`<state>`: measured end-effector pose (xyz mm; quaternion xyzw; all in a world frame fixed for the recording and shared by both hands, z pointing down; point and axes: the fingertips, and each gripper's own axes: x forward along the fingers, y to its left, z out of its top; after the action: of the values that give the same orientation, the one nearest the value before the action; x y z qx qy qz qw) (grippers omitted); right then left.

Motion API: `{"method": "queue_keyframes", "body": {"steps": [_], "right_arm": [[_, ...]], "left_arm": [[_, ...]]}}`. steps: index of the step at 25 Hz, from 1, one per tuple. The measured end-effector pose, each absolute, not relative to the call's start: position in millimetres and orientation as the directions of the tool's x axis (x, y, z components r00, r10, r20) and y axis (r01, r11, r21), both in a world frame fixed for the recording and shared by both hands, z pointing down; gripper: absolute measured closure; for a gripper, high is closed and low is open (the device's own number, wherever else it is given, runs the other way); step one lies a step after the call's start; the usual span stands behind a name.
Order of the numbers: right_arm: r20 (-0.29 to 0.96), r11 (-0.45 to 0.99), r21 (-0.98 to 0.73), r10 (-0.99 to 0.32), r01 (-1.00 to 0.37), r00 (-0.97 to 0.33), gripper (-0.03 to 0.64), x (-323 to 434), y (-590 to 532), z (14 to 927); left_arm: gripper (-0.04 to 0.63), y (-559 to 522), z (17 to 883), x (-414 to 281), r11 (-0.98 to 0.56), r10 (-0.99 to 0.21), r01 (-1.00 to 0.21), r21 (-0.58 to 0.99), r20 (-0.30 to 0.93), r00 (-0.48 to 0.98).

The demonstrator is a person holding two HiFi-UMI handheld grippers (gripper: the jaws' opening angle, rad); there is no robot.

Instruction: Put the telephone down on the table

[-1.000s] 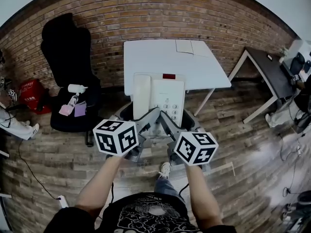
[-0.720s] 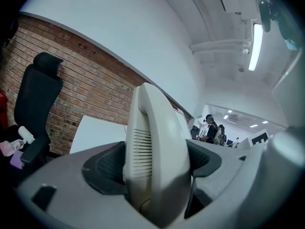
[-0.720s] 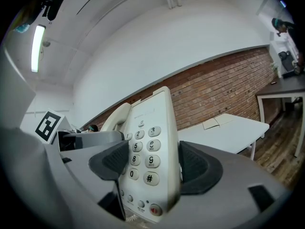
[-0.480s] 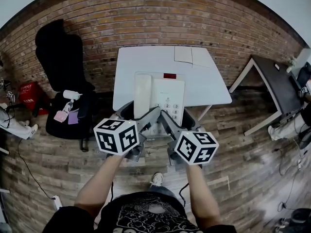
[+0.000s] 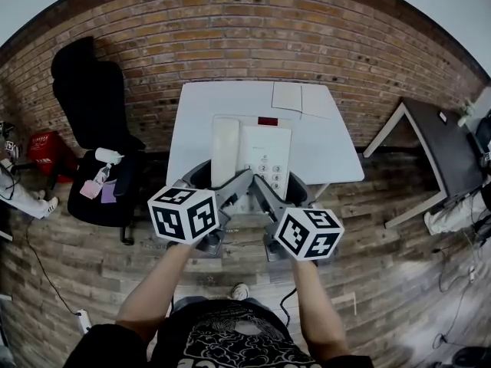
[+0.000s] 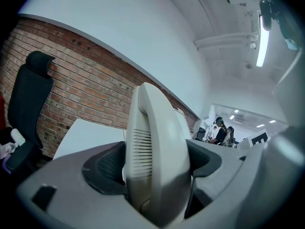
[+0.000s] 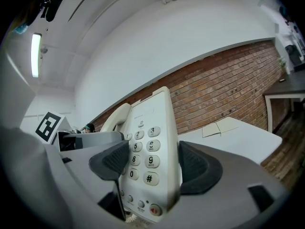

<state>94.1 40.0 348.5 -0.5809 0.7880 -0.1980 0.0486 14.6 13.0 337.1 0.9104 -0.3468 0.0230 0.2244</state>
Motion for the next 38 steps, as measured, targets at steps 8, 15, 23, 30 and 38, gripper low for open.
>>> {"method": "queue_keyframes", "body": {"steps": [8,15,23,30,38], "right_arm": [[0.148,0.256,-0.371,-0.933,-0.893,-0.329,0.282,110,16,359],[0.165,0.256,-0.373,-0.928,-0.892,-0.335,0.284,121,-17,370],[0.184,0.236,-0.365,-0.93,-0.901,-0.318,0.284,131,-87,372],[0.213,0.207,-0.368,-0.93,-0.907,-0.298,0.285,123,-173,377],[0.241,0.17,-0.365,-0.932,-0.915,-0.269,0.285,114,-268,380]], "left_arm": [[0.207,-10,348,31,-0.653,-0.629,-0.649,0.389,0.199,0.752],[0.207,-43,359,41,-0.643,-0.629,-0.651,0.403,0.207,0.749],[0.207,-114,364,51,-0.642,-0.615,-0.636,0.428,0.208,0.761],[0.207,-202,371,43,-0.639,-0.594,-0.622,0.453,0.223,0.773],[0.207,-299,375,35,-0.64,-0.568,-0.601,0.479,0.231,0.79]]}}
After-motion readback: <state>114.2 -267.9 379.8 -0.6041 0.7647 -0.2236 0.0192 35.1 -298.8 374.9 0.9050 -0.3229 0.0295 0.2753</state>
